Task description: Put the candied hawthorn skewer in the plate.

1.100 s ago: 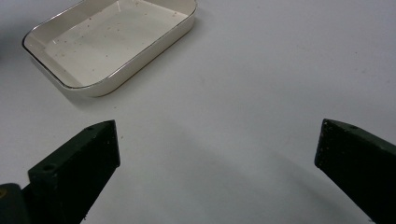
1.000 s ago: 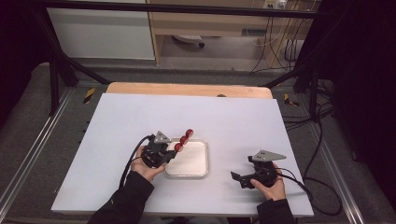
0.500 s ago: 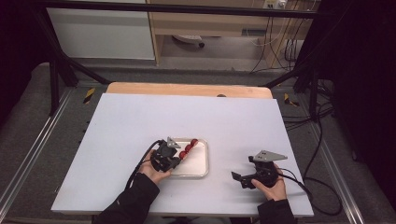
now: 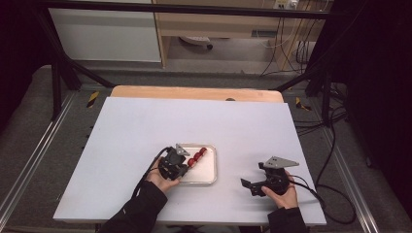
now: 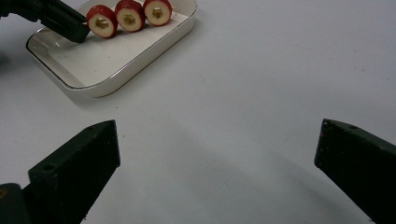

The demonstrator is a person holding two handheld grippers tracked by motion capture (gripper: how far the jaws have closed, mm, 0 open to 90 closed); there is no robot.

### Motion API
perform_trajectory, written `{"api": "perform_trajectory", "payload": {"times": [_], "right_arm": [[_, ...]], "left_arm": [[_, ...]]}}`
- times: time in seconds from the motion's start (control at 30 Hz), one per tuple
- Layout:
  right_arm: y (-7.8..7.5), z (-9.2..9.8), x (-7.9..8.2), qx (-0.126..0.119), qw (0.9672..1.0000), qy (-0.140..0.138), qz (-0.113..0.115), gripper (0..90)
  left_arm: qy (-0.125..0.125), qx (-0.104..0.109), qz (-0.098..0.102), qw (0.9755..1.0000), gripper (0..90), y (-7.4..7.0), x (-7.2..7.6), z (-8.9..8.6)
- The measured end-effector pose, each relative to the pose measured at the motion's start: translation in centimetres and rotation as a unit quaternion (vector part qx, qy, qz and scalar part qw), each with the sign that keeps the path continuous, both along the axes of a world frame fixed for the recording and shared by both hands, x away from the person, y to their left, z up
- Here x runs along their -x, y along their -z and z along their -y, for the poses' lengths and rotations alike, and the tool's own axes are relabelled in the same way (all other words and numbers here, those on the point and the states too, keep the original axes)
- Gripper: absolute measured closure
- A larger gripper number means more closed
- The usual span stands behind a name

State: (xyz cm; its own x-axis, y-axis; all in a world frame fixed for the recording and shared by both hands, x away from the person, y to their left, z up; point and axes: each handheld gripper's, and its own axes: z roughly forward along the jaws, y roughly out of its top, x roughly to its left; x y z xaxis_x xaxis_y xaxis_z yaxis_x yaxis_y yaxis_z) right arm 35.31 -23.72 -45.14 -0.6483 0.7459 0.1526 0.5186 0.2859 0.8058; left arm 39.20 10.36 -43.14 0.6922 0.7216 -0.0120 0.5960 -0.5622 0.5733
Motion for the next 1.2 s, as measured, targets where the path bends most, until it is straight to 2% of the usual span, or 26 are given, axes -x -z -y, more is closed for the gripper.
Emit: {"api": "perform_trajectory", "payload": {"times": [0.13,0.23,0.37,0.5,0.6,0.67,0.8,0.9,1.0,1.1,1.2], "right_arm": [[0.0,0.0,0.0,-0.001,1.0000,0.001,0.001,0.8],[0.0,0.0,0.0,-0.001,1.0000,0.002,0.002,0.8],[-0.1,0.1,0.0,-0.002,1.0000,0.003,0.002,0.7],[-0.1,0.1,0.0,-0.001,1.0000,0.003,0.001,0.7],[-0.1,0.1,0.0,0.000,1.0000,0.003,0.001,0.7],[-0.1,0.1,0.0,0.000,1.0000,0.003,0.001,0.6],[-0.1,0.0,0.0,-0.001,1.0000,0.004,-0.001,0.7],[0.0,0.0,0.0,0.001,1.0000,0.002,-0.002,0.7],[0.0,0.0,0.0,0.002,1.0000,0.003,-0.003,0.6],[0.0,0.0,0.0,0.002,1.0000,0.004,-0.004,0.7],[0.1,0.0,0.0,0.003,1.0000,0.004,-0.005,0.6]], "left_arm": [[0.002,0.006,0.010,0.9999,75.9,-0.3,0.1,-0.5],[0.008,0.019,0.026,0.9994,64.5,-0.9,0.4,-1.2],[0.023,0.042,0.032,0.9983,49.4,-1.9,0.7,-2.7],[0.037,0.055,0.053,0.9964,36.8,-2.7,1.3,-4.3],[0.038,0.062,0.060,0.9955,22.4,-2.8,1.7,-5.5],[0.034,0.062,0.064,0.9954,17.5,-2.6,2.1,-6.5],[0.018,0.062,0.065,0.9958,11.6,-1.9,2.5,-8.5],[0.006,0.065,0.067,0.9956,10.4,-1.4,2.9,-10.2],[-0.004,0.078,0.067,0.9947,9.2,-0.9,3.2,-11.6],[-0.007,0.076,0.069,0.9946,7.7,-0.5,3.6,-12.7],[-0.010,0.084,0.076,0.9935,7.2,0.0,4.1,-13.7]]}}
